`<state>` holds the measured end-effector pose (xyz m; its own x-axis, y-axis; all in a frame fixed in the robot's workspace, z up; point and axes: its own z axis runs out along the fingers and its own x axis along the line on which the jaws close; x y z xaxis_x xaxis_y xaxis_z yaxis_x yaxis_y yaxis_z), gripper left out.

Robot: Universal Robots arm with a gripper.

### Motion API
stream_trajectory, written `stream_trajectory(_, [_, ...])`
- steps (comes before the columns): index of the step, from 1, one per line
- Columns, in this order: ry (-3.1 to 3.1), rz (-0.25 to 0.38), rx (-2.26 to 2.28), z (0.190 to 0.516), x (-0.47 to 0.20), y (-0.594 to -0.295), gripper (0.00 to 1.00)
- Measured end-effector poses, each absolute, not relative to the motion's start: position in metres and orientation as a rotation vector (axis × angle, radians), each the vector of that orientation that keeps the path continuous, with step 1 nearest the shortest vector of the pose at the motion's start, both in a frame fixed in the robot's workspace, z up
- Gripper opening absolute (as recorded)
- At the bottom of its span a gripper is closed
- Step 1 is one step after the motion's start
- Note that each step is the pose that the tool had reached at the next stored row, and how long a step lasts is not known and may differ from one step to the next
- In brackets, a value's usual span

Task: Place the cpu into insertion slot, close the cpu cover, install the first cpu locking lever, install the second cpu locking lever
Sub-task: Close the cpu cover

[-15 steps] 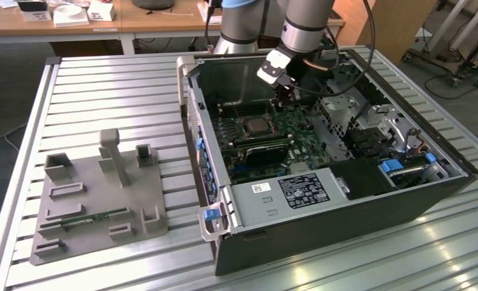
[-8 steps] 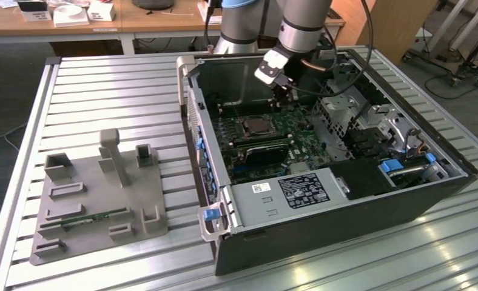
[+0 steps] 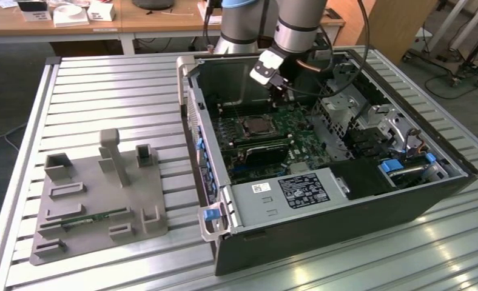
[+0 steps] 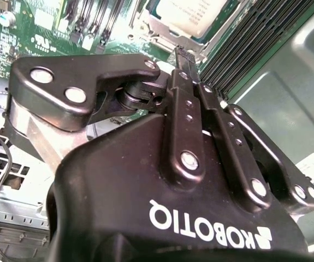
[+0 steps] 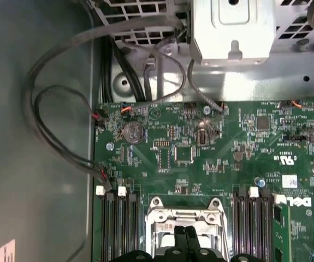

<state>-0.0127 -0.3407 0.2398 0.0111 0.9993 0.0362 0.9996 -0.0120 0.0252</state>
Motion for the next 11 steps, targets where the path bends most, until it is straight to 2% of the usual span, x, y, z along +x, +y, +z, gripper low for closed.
stream_trajectory(11, [-2.203,-0.068,-2.228,0.239,-0.027,-0.341,0.11])
